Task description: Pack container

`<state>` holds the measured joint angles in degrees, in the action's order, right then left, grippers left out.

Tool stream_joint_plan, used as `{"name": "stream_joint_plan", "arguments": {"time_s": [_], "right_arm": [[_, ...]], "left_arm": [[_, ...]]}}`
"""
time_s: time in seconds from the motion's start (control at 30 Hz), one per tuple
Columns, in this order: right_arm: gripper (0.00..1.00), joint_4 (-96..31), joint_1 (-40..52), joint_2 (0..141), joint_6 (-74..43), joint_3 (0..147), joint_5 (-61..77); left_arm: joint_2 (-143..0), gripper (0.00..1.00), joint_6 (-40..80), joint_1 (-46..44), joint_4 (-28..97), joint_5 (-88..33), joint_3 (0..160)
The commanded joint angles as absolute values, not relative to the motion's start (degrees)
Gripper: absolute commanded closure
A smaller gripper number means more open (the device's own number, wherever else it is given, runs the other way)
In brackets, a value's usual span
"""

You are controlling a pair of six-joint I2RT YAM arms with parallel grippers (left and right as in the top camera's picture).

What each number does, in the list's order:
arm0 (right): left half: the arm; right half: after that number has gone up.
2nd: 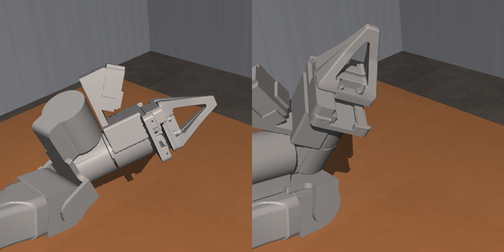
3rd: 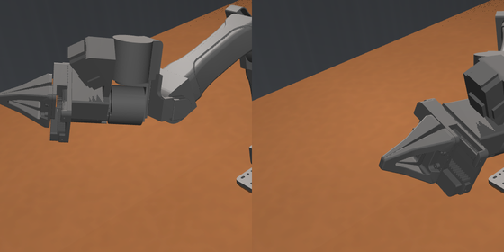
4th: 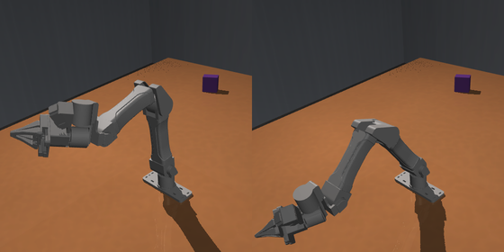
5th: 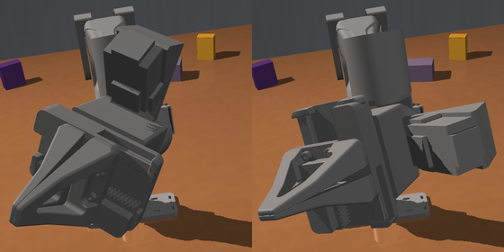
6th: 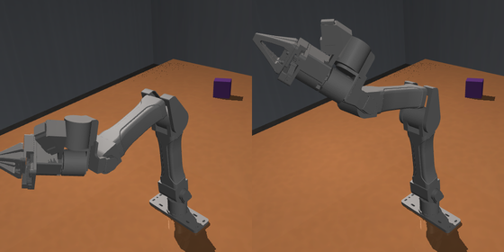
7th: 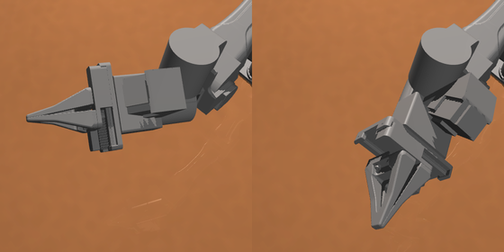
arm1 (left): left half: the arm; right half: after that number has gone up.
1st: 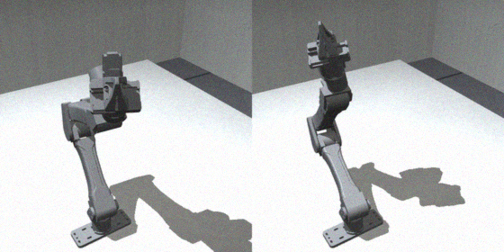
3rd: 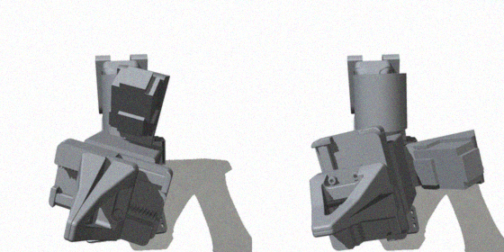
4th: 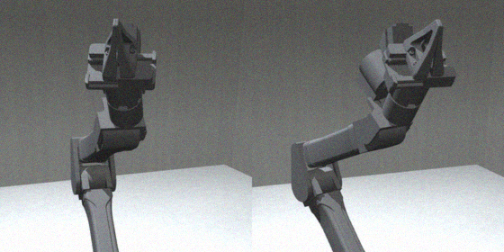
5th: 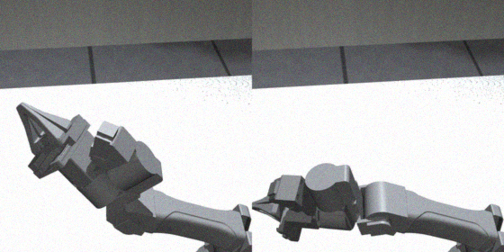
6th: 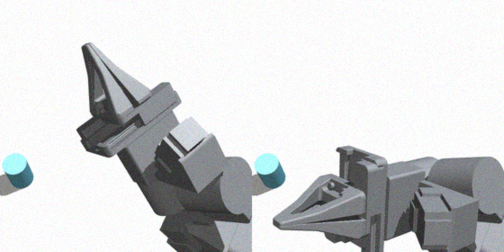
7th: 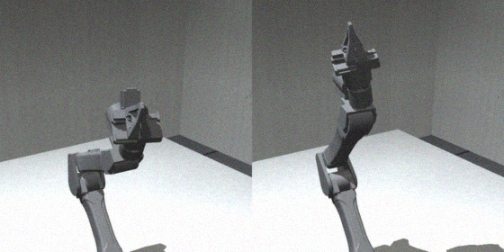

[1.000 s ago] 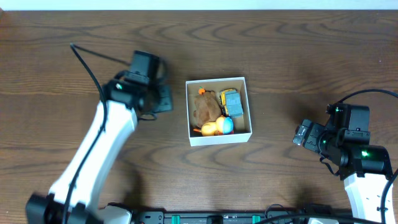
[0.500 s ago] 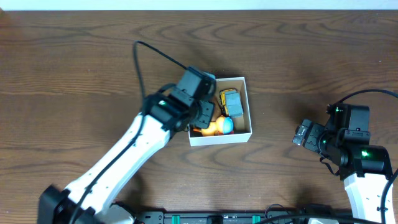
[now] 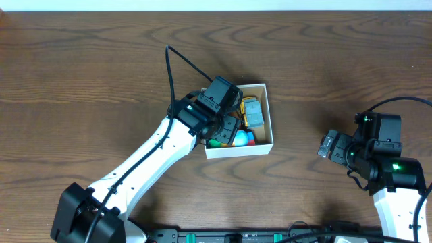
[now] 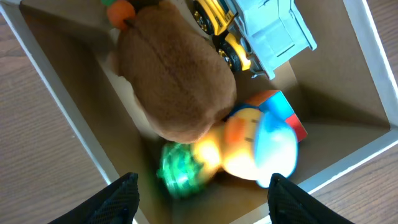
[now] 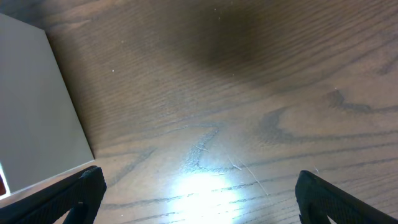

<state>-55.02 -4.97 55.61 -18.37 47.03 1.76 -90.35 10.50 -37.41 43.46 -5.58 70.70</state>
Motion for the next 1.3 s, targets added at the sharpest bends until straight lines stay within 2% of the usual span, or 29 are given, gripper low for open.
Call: {"name": "stream_joint_plan", "arguments": {"time_s": [0.0,0.37,0.97,1.27], "right_arm": [[0.01,-55.07,-5.19,55.57,-17.50,46.81,1.98],[0.03,-54.50,-5.19,55.57,-17.50,46.81,1.98],[0.04,-54.59,-5.19,55.57,-17.50,46.81,1.98],[0.04,-43.22,-4.23,56.07,-16.64,46.83,5.21]], "left_arm": [[-90.21,0.33,10.13,-37.43,43.75,-4.95,70.67],[-88.36,0.33,10.79,-35.05,42.96,-1.91,70.76],[-78.74,0.28,10.74,-18.39,41.54,-1.91,70.76],[-78.65,0.25,10.79,-13.50,42.70,-1.89,70.74]]}}
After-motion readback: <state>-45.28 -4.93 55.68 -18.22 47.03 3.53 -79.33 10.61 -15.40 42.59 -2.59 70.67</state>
